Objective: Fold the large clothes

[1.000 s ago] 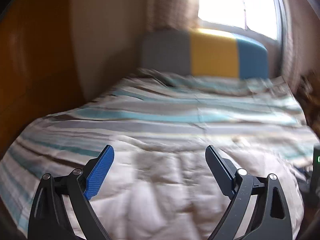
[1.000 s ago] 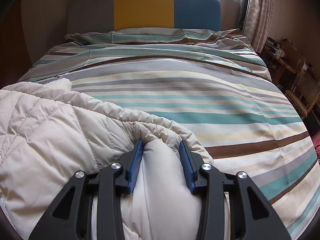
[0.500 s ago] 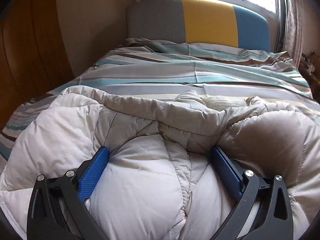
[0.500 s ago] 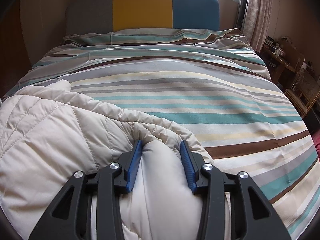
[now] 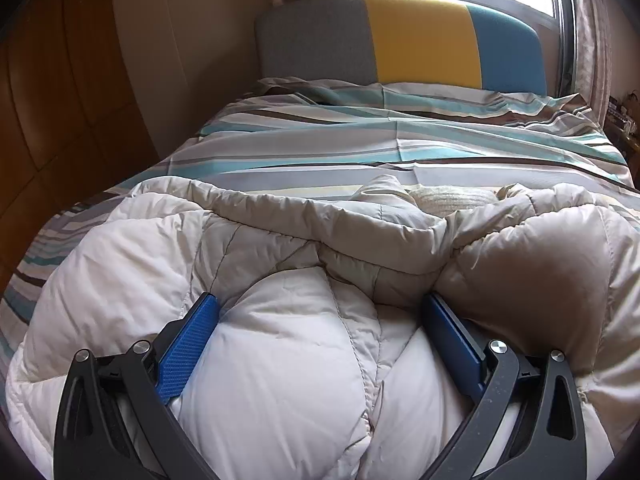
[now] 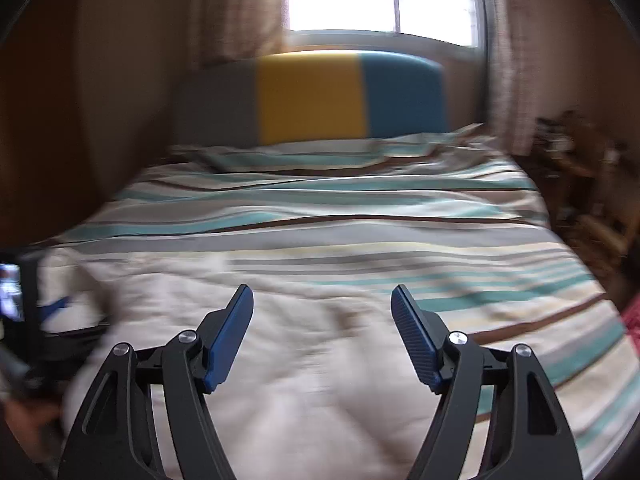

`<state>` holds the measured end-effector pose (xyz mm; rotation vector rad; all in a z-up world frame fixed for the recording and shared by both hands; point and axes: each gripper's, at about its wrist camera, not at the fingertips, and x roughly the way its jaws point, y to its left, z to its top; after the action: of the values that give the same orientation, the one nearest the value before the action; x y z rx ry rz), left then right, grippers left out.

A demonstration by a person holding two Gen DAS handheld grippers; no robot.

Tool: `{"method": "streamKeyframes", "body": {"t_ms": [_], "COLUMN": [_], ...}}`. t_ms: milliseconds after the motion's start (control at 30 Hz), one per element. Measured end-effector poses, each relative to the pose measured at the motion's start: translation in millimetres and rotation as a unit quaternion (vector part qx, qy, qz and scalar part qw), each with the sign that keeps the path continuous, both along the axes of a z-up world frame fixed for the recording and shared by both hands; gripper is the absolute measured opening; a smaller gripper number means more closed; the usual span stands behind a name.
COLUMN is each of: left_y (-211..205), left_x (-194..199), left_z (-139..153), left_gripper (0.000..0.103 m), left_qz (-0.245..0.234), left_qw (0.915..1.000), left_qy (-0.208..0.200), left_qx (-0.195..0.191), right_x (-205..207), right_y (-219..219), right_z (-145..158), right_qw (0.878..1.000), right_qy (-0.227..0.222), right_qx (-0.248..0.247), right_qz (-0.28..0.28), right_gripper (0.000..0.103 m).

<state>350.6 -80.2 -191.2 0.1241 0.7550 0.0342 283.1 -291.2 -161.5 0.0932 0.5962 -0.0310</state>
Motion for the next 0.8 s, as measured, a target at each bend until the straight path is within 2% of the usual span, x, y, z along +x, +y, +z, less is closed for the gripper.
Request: {"method": "streamKeyframes", "body": {"t_ms": [167,400,633,800], "left_y": [2.8,2.9,-2.0,-5.6], "left_x": [-1.1,-1.8,-3.7,-3.7], "left_z": [0.3,-1.2,-7.1,-6.8], "left_gripper": [0.1,0.1,0.1,0.1], "left_qz": [0.001,0.002,0.012,0.013], "left_qw": [1.0,1.0,0.9997,0.9995], "left_qy": [0.001,0.0,-0.014,-0.009], "left_qx": [-0.007,-0.007,0.013,0.026], "right_x": [19.8,44.7,54.9,56.8], "right_y": [26.5,16.0,26.3,27.4], "right_z": [-22.7,-55.1,-78.4,-80.5], "right_qw": [0.999,0.996,0.997,0.996], "right_qy": [0.028,0.074,0.075,0.079], "right_qx": [-0.021,0.027,0.01,0.004], "right_qz": [0.038,0.043,0.034,0.032], "right_gripper": [0.07,0.075,0.077,0.077]}}
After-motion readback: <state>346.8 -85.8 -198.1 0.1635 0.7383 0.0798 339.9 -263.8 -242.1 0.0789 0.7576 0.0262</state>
